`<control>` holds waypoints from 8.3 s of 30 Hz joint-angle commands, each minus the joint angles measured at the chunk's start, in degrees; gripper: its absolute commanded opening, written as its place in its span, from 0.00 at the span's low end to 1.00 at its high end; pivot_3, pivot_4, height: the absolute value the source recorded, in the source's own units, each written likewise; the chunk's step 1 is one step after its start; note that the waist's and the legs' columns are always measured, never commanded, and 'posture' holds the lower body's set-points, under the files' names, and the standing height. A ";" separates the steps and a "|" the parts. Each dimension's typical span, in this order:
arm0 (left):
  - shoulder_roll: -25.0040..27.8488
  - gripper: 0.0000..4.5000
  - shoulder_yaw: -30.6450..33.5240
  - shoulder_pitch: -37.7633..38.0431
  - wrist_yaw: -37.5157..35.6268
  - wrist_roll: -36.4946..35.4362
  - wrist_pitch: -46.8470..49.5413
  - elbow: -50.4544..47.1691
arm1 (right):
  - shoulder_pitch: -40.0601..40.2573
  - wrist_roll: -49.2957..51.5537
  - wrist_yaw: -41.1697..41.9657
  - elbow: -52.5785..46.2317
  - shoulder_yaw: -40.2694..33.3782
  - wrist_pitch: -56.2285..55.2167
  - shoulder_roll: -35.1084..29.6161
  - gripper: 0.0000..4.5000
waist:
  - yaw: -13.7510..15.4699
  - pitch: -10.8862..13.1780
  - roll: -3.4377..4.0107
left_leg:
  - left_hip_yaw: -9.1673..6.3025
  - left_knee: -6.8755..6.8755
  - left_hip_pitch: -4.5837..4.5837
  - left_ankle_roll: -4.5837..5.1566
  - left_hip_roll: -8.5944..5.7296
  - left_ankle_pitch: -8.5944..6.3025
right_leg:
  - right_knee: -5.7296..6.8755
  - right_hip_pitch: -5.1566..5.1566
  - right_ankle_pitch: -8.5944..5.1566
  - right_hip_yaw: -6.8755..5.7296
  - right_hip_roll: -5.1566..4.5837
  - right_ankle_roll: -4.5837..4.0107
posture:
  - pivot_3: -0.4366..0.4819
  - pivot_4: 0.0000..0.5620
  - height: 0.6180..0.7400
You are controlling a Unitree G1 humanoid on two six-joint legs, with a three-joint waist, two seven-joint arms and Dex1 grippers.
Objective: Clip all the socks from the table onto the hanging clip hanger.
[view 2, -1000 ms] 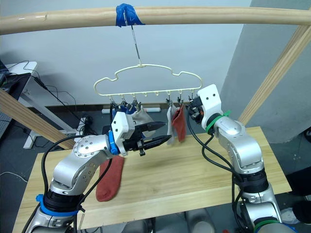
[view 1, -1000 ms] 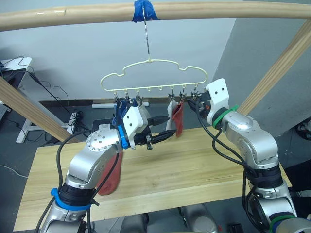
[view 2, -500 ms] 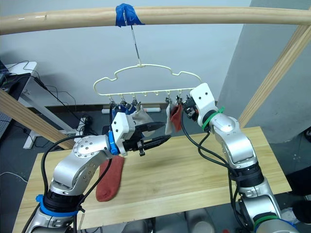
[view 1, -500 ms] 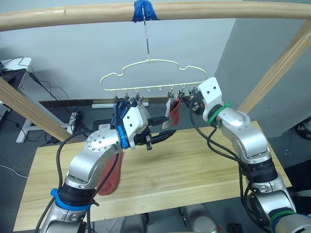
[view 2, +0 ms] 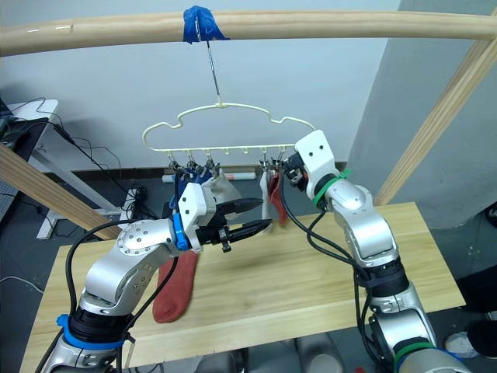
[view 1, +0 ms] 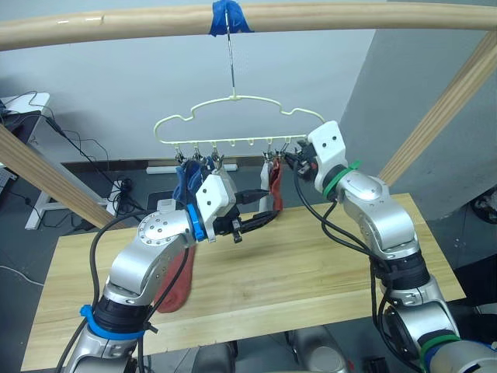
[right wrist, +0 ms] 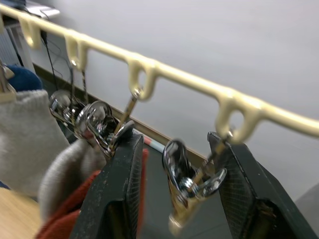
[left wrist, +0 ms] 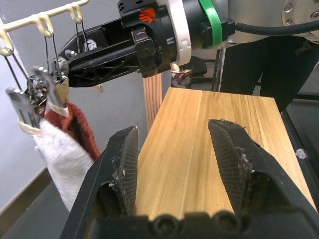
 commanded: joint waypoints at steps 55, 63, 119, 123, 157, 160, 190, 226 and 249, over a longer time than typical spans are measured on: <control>0.79 0.55 0.27 -0.17 -1.06 -0.14 0.12 -1.22 | 2.46 -3.10 -28.29 -14.82 -7.12 16.29 23.03 0.48 | -0.28 -0.02 0.03 | 0.02 0.02 0.14 -0.01 -0.01 0.01 | 0.33 -0.03 0.00 0.04 0.00 0.00 | 0.23 0.36 1.00; 0.69 0.55 0.14 -0.23 -1.27 0.02 0.14 -1.15 | 2.09 -2.46 -28.99 -14.88 -6.50 16.50 23.75 0.48 | -0.29 -0.02 0.03 | 0.02 0.01 0.14 -0.01 -0.01 0.01 | 0.32 -0.03 0.00 0.04 0.00 -0.01 | 0.23 0.36 1.00; -5.16 0.55 2.40 11.32 15.33 7.68 -1.98 -3.81 | -1.92 -0.57 -25.09 -6.14 -5.22 8.75 22.06 0.01 | -0.33 -0.04 0.06 | 0.02 0.00 0.14 -0.01 0.01 0.01 | 0.33 -0.06 0.00 0.06 -0.14 -0.01 | 0.24 0.35 1.00; -9.97 0.79 8.68 16.82 26.08 10.96 -2.18 0.09 | -2.23 -0.53 -24.98 -5.96 -5.43 8.65 21.90 0.00 | -0.45 -0.04 0.06 | 0.05 0.02 0.19 0.00 0.02 0.01 | 0.41 -0.05 0.01 0.10 -0.17 -0.02 | 0.24 0.35 1.00; -11.24 0.43 18.90 15.94 33.90 13.15 7.08 27.33 | -1.66 0.24 -23.12 -7.91 -4.92 11.93 22.06 0.00 | -0.37 -0.02 0.07 | 0.13 -0.07 0.49 0.00 0.08 0.01 | 0.54 0.06 0.00 0.13 -0.15 -0.03 | 0.24 0.45 1.00; -10.77 0.26 16.08 16.25 30.17 13.20 5.54 25.85 | -1.71 0.24 -23.14 -7.82 -4.96 11.88 22.08 0.00 | -0.37 -0.01 0.08 | 0.13 -0.09 0.49 0.00 0.08 0.01 | 0.52 0.05 0.00 0.13 -0.15 -0.03 | 0.23 0.45 1.00; -35.92 0.01 0.08 -3.23 22.38 6.09 -4.68 21.71 | -1.49 -0.12 -23.51 -10.52 -5.60 14.02 21.37 0.00 | -0.53 0.07 0.11 | 0.08 -0.31 0.05 0.01 0.00 0.00 | -0.27 -0.01 0.02 0.04 -0.02 -0.01 | 0.17 0.42 1.00; -34.78 0.12 -0.07 -4.99 25.66 1.95 -3.87 20.09 | 0.18 2.13 -22.51 -15.37 -7.57 15.60 22.07 0.80 | -0.43 0.07 0.11 | 0.07 -0.30 0.03 0.01 -0.02 0.00 | -0.28 -0.01 0.01 0.03 0.00 0.00 | 0.18 0.43 1.00; 9.76 1.00 9.63 8.75 2.42 3.06 3.29 -2.51 | 15.18 20.03 22.64 -25.81 -16.60 7.69 -24.76 1.00 | 0.19 0.11 0.09 | 0.08 -0.50 0.13 0.01 0.04 0.00 | -0.35 0.00 0.00 0.03 0.06 0.00 | 0.29 0.36 1.00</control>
